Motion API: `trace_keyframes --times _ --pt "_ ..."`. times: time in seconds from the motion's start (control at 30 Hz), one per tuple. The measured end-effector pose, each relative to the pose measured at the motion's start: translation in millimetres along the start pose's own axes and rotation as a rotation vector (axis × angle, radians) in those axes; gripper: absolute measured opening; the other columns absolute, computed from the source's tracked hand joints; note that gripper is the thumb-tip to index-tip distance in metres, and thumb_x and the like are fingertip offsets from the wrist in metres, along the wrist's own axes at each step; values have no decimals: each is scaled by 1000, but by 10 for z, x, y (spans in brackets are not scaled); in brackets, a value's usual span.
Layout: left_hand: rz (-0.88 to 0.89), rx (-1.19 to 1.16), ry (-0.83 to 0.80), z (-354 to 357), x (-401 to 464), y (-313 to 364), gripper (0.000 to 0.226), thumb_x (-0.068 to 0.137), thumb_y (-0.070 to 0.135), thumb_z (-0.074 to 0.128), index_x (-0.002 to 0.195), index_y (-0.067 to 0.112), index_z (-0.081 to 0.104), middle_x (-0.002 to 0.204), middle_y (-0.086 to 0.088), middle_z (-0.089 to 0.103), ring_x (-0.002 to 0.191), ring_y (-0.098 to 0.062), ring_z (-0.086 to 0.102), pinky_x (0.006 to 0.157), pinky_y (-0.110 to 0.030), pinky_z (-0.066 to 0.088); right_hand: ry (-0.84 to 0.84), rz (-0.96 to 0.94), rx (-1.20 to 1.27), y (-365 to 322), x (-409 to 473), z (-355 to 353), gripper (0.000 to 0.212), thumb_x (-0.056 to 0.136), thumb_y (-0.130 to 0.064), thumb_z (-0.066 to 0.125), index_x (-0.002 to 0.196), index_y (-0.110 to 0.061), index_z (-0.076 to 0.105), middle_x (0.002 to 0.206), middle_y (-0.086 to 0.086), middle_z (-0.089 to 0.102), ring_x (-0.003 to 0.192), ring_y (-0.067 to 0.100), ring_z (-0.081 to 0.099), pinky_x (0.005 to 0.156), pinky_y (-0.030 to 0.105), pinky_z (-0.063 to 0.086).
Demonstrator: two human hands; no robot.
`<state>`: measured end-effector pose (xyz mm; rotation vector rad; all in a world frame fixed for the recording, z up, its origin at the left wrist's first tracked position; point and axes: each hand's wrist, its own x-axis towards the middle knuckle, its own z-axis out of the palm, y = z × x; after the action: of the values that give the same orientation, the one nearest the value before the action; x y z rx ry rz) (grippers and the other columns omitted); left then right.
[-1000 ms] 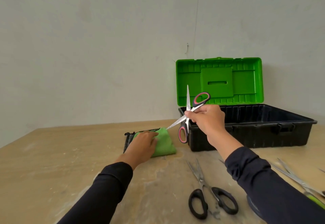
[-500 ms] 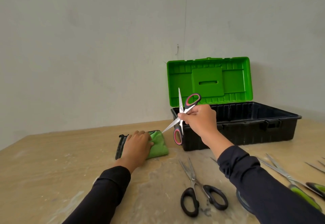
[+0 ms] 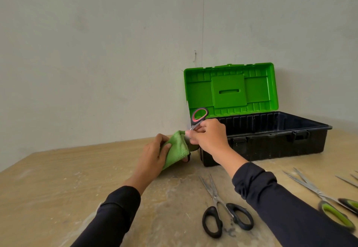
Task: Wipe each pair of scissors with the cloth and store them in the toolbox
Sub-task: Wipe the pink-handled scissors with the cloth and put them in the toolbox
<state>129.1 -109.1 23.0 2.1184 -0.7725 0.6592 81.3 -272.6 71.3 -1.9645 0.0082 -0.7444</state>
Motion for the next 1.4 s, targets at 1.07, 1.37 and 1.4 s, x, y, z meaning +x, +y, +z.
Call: trace_keyframes --times 1.07,1.37,1.4 --pt "134 -67 -109 -366 258 380 12 89 21 56 95 16 65 77 9 64 71 -6 59 65 -19 45 -253 -37 270 -210 154 -303 18 74 -8 74 88 0 66 77 12 69 68 20 68 64 29 59" --pt "28 -225 -81 -371 258 339 14 88 19 58 98 13 67 88 -2 71 83 -15 67 74 -35 56 -278 -107 135 -169 122 -247 9 71 -7 77 78 -6 71 71 9 70 65 14 65 72 29 56" --pt "29 -229 -85 -369 256 343 14 88 18 59 98 13 68 88 -3 71 83 -16 67 74 -36 57 -268 -112 113 -171 126 -254 10 72 -9 78 79 -5 71 71 9 70 66 14 65 74 30 56"
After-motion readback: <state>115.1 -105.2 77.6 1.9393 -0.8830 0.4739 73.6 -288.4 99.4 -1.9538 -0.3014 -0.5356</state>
